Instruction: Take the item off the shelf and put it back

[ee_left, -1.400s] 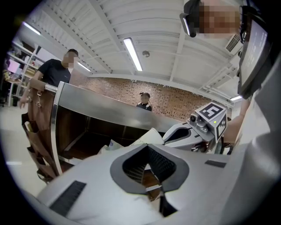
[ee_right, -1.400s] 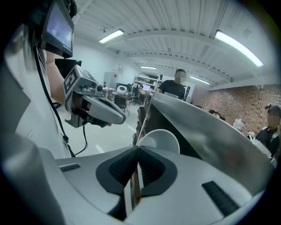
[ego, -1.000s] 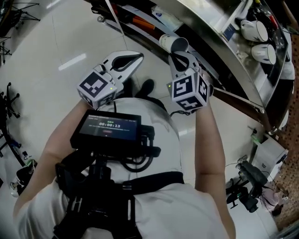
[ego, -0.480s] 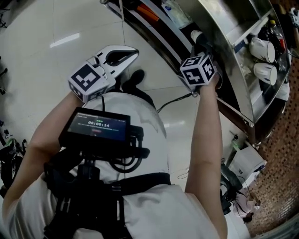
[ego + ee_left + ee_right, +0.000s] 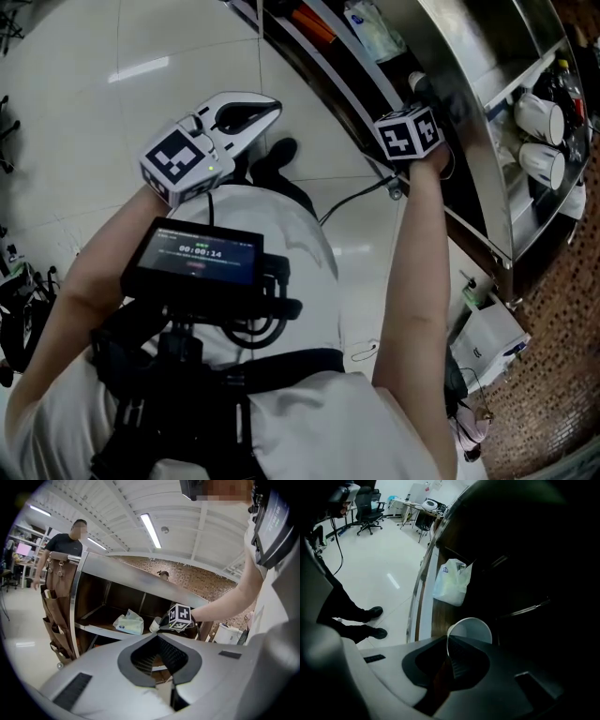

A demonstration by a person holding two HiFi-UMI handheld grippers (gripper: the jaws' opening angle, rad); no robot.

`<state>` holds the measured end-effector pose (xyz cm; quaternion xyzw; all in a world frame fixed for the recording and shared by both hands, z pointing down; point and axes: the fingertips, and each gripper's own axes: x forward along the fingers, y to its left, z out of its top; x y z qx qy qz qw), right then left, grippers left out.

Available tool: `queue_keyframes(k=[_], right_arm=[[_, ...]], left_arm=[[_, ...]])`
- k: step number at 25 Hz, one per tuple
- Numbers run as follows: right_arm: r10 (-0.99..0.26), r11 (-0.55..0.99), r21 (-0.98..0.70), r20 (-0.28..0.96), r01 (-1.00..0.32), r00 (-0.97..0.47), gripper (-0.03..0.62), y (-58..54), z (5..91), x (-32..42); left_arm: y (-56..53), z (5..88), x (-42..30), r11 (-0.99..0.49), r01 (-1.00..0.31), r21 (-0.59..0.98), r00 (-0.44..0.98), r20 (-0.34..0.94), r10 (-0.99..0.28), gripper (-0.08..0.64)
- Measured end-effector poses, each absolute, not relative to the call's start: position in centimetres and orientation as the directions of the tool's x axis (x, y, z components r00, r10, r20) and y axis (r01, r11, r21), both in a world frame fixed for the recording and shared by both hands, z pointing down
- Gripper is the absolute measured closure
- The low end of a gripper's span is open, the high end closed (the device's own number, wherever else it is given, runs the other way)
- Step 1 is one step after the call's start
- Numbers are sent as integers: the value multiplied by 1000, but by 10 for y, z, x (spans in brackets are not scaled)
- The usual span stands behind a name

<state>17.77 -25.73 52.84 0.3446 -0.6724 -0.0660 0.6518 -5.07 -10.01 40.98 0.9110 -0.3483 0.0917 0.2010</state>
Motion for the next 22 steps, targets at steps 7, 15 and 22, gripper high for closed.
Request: queue_keyframes(k=[7, 15, 22], right_arm=[[-610, 707, 605, 784, -366, 117, 518, -264, 522, 185], [-763, 570, 743, 637, -350, 109, 500, -276, 501, 189], [-815, 511, 719, 579, -471, -1, 502, -255, 480, 172]], left_arm=[[-100, 410, -51, -682, -668, 299, 744, 309, -593, 557], [-100, 409, -49, -690, -660, 296, 750, 308, -585, 557], [-102, 407, -51, -692, -661, 291, 749, 309, -586, 557]])
